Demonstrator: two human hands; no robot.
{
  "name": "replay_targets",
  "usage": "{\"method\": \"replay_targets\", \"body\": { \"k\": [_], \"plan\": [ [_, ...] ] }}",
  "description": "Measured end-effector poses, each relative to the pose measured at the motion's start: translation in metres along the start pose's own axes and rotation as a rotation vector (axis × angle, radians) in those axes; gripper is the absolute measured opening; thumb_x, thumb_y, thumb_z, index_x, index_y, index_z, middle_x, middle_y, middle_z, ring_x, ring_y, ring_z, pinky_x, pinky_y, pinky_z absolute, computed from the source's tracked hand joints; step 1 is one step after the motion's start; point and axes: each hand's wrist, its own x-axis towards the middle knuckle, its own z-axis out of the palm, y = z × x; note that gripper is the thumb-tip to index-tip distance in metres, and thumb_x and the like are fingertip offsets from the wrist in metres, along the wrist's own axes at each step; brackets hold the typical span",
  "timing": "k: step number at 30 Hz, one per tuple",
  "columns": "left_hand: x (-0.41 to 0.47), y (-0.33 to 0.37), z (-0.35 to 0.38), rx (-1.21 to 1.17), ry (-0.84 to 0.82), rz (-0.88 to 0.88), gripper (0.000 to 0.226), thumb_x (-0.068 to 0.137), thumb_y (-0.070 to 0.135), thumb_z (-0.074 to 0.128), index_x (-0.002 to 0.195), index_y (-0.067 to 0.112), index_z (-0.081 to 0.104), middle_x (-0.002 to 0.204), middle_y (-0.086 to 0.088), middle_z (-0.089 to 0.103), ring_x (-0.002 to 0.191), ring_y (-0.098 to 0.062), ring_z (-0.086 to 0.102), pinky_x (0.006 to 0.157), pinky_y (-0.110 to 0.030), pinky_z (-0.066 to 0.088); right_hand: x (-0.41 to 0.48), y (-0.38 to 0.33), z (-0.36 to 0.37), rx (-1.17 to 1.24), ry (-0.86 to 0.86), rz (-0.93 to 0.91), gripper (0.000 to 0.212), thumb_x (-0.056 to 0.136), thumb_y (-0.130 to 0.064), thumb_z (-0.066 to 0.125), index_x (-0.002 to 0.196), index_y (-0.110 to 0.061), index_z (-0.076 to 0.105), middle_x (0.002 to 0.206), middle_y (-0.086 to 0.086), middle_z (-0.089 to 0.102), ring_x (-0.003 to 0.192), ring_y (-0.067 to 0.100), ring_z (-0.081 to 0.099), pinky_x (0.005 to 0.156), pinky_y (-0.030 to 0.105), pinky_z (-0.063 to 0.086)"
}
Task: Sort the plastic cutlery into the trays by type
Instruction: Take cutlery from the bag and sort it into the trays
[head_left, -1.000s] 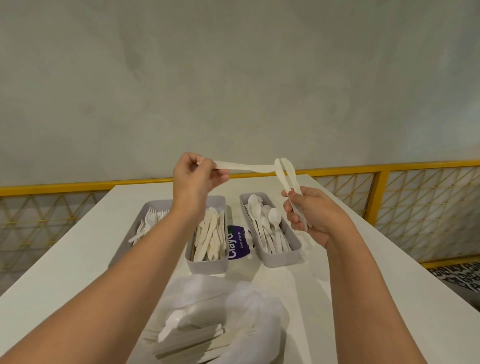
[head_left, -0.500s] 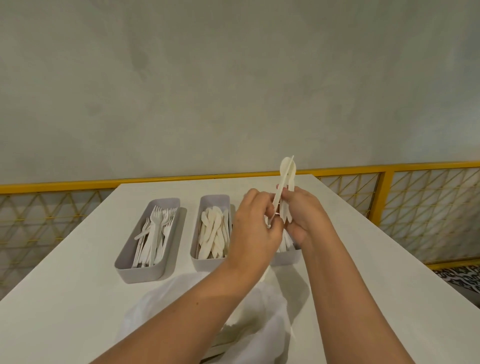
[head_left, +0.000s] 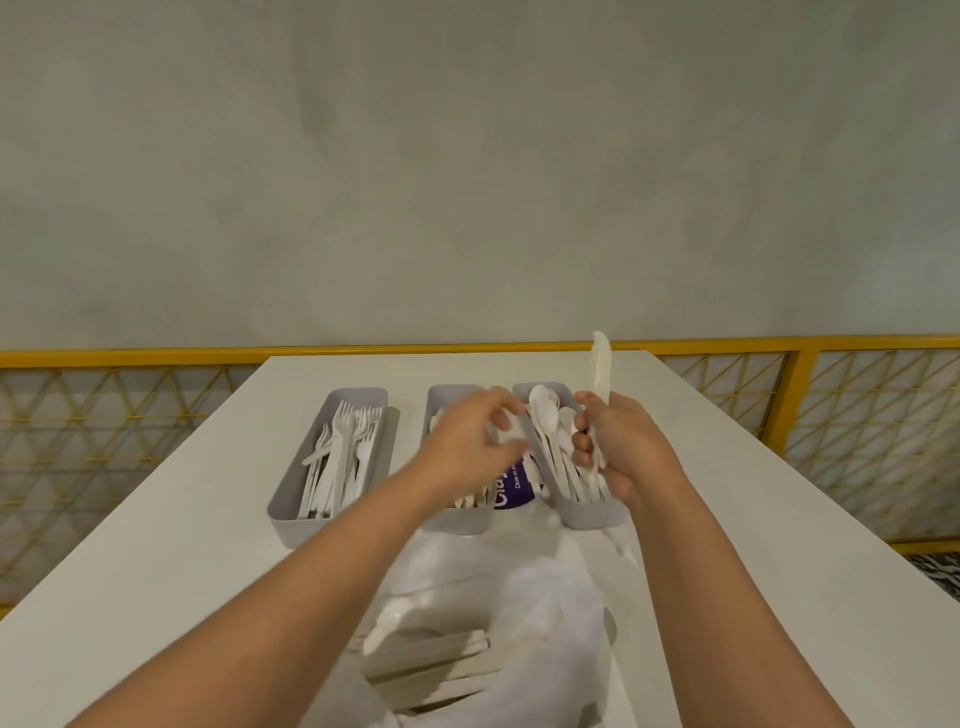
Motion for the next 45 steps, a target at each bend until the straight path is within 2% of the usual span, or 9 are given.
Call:
{"method": "replay_targets", "body": {
  "k": [7,10,15,19,22,28,33,39,45],
  "plan": [
    [0.018,-0.062,-0.023,0.163,0.007,-0.514,0.015,0.091,0.004,0.049,0.101,0.004,0.06,0.107,-0.016,0.063,0.1,-0.032,0.061,0.085,-0.036,0.051,0.018,0.008,0.047,-0.43,-0.178,0.136,0.009,0.095,-0.003,0.038,0.093,-0.008,0.045,0.074,0.011,0.047,0.055,0.014,0.036,0.046,0.022,0.029],
    [0.017,-0.068,-0.019,0.107,-0.043,-0.565,0.03,0.088,-0.001,0.048,0.064,0.015,0.04,0.071,-0.007,0.052,0.077,-0.028,0.06,0.077,-0.034,0.054,0.027,0.011,0.07,-0.668,-0.21,0.092,0.013,0.087,0.008,0.04,0.086,-0.002,0.049,0.082,0.017,0.053,0.066,0.024,0.047,0.058,0.031,0.038],
    [0.015,-0.076,-0.018,-0.007,-0.06,-0.595,0.035,0.087,-0.005,0.045,0.06,0.016,0.041,0.063,-0.012,0.055,0.055,-0.023,0.054,0.075,-0.033,0.055,0.031,0.013,0.096,-0.986,-0.231,0.044,0.013,0.091,0.005,0.043,0.084,0.003,0.054,0.064,0.009,0.046,0.057,0.018,0.047,0.048,0.02,0.034],
    [0.014,-0.081,-0.018,-0.044,-0.04,-0.58,0.035,0.086,-0.006,0.046,0.06,0.018,0.042,0.066,-0.013,0.057,0.067,-0.029,0.058,0.083,-0.038,0.054,0.036,0.016,0.105,-1.084,-0.184,-0.032,0.035,0.096,-0.005,0.04,0.129,0.005,0.046,0.123,0.022,0.053,0.118,0.029,0.051,0.085,0.029,0.042],
    [0.013,-0.084,-0.018,-0.058,-0.044,-0.569,0.034,0.087,-0.005,0.046,0.063,0.019,0.043,0.065,-0.014,0.059,0.053,-0.024,0.057,0.08,-0.036,0.055,0.038,0.016,0.108,-1.137,-0.168,-0.055,0.038,0.098,-0.005,0.034,0.135,0.001,0.039,0.138,0.017,0.045,0.128,0.028,0.043,0.101,0.028,0.037],
    [0.011,-0.086,-0.021,-0.057,-0.04,-0.54,0.028,0.089,-0.001,0.048,0.068,0.017,0.048,0.068,-0.014,0.06,0.052,-0.021,0.057,0.067,-0.03,0.054,0.038,0.015,0.096,-1.225,-0.181,-0.161,0.046,0.095,-0.002,0.036,0.141,-0.005,0.034,0.14,0.016,0.041,0.124,0.029,0.046,0.085,0.028,0.044],
    [0.009,-0.082,-0.024,0.035,-0.009,-0.522,0.043,0.091,0.011,0.055,0.133,0.006,0.046,0.127,-0.017,0.057,0.105,-0.031,0.061,0.092,-0.035,0.05,0.018,0.004,0.077,-1.13,-0.282,-0.214,0.042,0.096,-0.007,0.041,0.137,-0.014,0.044,0.132,0.011,0.053,0.096,0.017,0.049,0.063,0.018,0.041],
    [-0.006,-0.063,-0.035,0.077,0.014,-0.332,0.012,0.087,0.018,0.063,0.095,0.011,0.057,0.083,-0.001,0.057,0.082,-0.021,0.054,0.064,-0.026,0.042,-0.028,0.0,0.06,-1.006,-0.503,-0.203,0.018,0.093,-0.013,0.052,0.108,-0.011,0.062,0.087,0.006,0.065,0.076,0.021,0.064,0.071,0.029,0.054],
    [-0.043,-0.04,-0.047,0.072,-0.43,-0.176,0.017,0.087,0.013,0.061,0.071,0.015,0.056,0.066,0.002,0.056,0.059,-0.011,0.058,0.059,-0.021,0.049,-0.058,0.019,0.052,-1.011,-0.771,-0.116,0.009,0.089,-0.01,0.06,0.093,-0.006,0.068,0.073,-0.001,0.061,0.065,0.008,0.06,0.058,0.015,0.052]
  ]
}}
